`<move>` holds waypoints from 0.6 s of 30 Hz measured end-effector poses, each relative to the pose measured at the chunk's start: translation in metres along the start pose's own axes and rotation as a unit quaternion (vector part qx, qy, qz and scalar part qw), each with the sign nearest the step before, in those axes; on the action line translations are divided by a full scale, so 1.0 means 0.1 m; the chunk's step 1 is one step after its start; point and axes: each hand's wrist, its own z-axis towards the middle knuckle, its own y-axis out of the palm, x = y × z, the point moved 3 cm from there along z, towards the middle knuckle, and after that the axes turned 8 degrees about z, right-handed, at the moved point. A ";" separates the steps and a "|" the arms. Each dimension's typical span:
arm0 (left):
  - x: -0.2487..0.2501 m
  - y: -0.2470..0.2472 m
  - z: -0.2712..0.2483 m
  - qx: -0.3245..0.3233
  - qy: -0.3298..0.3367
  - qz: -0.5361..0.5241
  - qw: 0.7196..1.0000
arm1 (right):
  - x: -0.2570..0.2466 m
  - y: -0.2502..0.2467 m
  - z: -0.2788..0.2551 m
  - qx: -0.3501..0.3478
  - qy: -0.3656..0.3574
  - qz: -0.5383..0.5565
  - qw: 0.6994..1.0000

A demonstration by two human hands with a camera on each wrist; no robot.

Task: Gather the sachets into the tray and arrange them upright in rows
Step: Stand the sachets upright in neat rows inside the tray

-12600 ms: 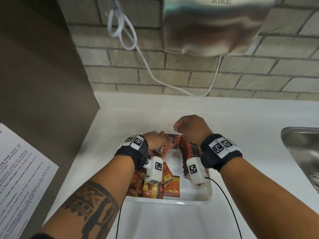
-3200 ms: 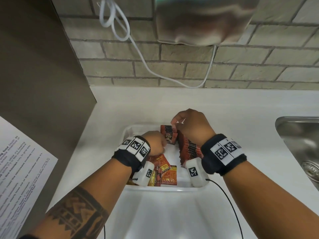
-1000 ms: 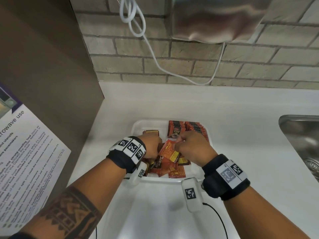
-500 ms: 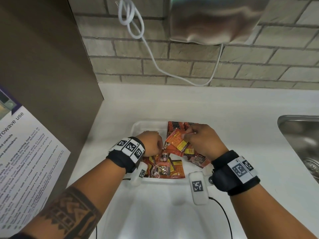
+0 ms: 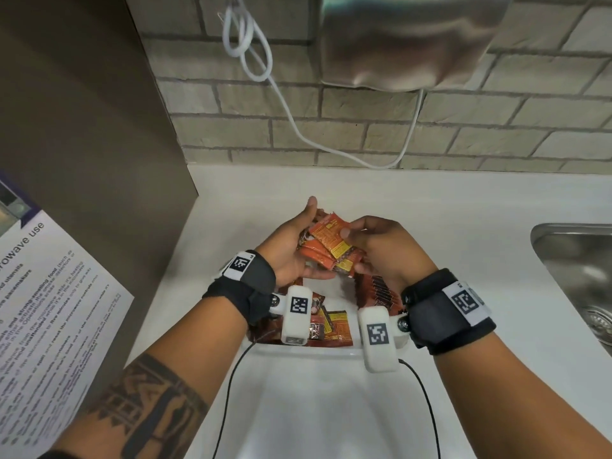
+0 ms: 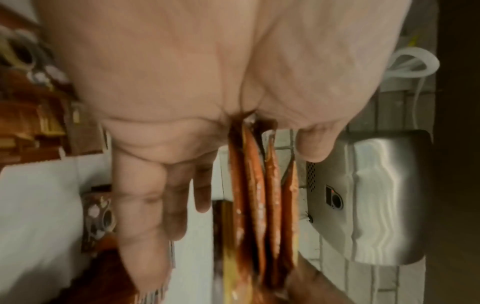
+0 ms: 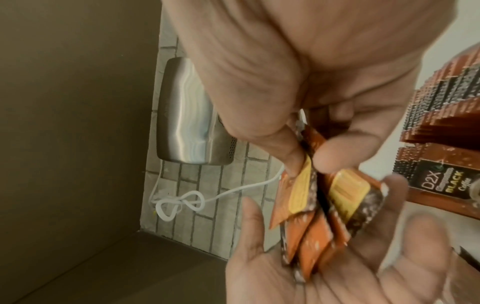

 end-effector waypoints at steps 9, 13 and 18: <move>-0.13 0.11 0.02 -0.015 0.052 -0.011 0.998 | 0.16 0.09 0.09 -0.010 -0.038 -0.049 0.998; -0.13 0.11 0.02 0.011 0.074 -0.020 0.997 | 0.22 0.07 0.10 -0.038 -0.033 -0.131 0.990; -0.11 0.07 0.02 0.048 0.078 0.022 0.996 | 0.18 0.00 0.09 -0.037 -0.054 -0.075 0.995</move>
